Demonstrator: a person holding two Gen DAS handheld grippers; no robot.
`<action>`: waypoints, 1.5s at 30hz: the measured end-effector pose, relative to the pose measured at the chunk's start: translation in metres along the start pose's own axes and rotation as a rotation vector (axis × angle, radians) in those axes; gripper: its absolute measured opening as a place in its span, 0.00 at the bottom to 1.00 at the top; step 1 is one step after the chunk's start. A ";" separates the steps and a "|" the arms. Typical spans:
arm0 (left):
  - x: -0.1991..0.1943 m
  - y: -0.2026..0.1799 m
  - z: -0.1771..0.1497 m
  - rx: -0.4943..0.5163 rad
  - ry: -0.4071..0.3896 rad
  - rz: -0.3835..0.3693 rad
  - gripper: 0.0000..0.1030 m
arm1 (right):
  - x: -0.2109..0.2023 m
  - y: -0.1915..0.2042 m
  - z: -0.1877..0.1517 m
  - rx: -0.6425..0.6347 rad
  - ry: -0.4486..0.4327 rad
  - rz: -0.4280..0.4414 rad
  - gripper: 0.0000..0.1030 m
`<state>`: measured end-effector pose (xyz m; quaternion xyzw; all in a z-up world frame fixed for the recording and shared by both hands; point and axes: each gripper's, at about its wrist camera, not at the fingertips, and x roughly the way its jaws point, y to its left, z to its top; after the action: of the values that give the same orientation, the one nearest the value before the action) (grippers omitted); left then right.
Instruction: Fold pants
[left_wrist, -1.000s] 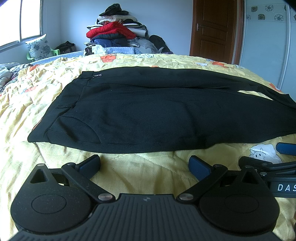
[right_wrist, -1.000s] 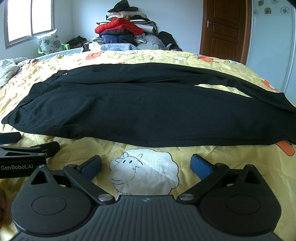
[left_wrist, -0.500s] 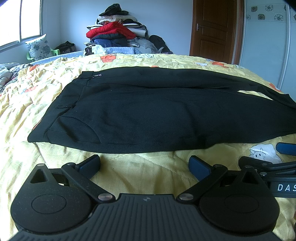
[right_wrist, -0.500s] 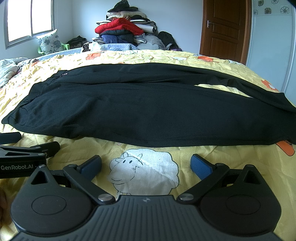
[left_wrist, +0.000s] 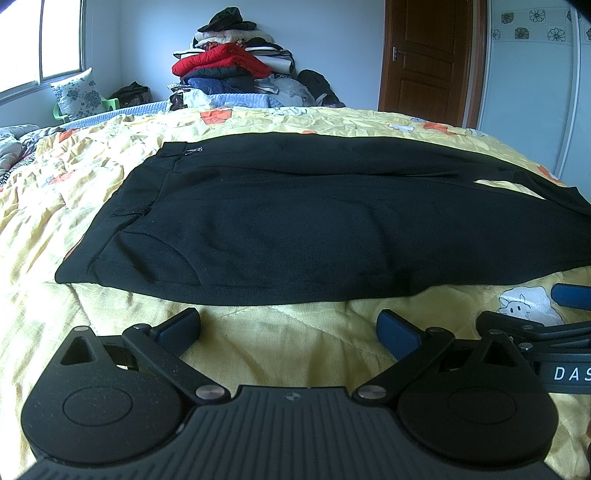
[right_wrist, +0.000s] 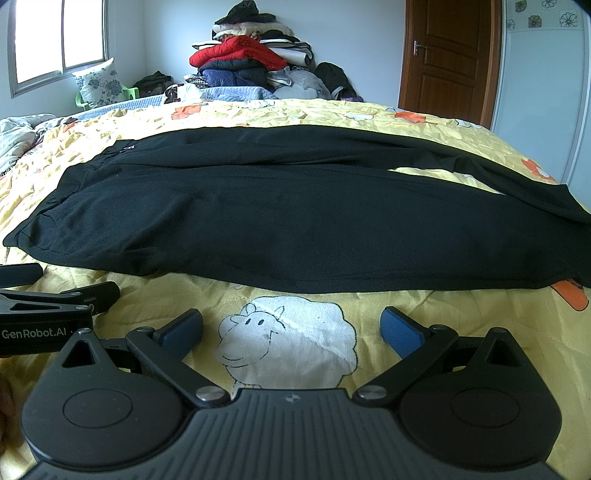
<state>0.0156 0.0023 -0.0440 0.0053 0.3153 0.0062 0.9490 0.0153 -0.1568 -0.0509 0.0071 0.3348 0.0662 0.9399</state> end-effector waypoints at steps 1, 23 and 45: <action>0.000 0.000 0.000 0.000 0.000 0.000 1.00 | 0.000 0.000 0.000 0.000 0.000 0.000 1.00; -0.002 0.002 -0.001 -0.002 -0.004 -0.028 0.99 | -0.009 -0.018 0.024 -0.007 -0.034 0.224 1.00; -0.012 0.039 0.037 -0.059 -0.108 0.032 0.98 | 0.213 0.008 0.245 -0.409 -0.003 0.355 1.00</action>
<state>0.0274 0.0412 -0.0063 -0.0175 0.2631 0.0305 0.9641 0.3319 -0.1136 0.0059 -0.1242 0.3064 0.2963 0.8960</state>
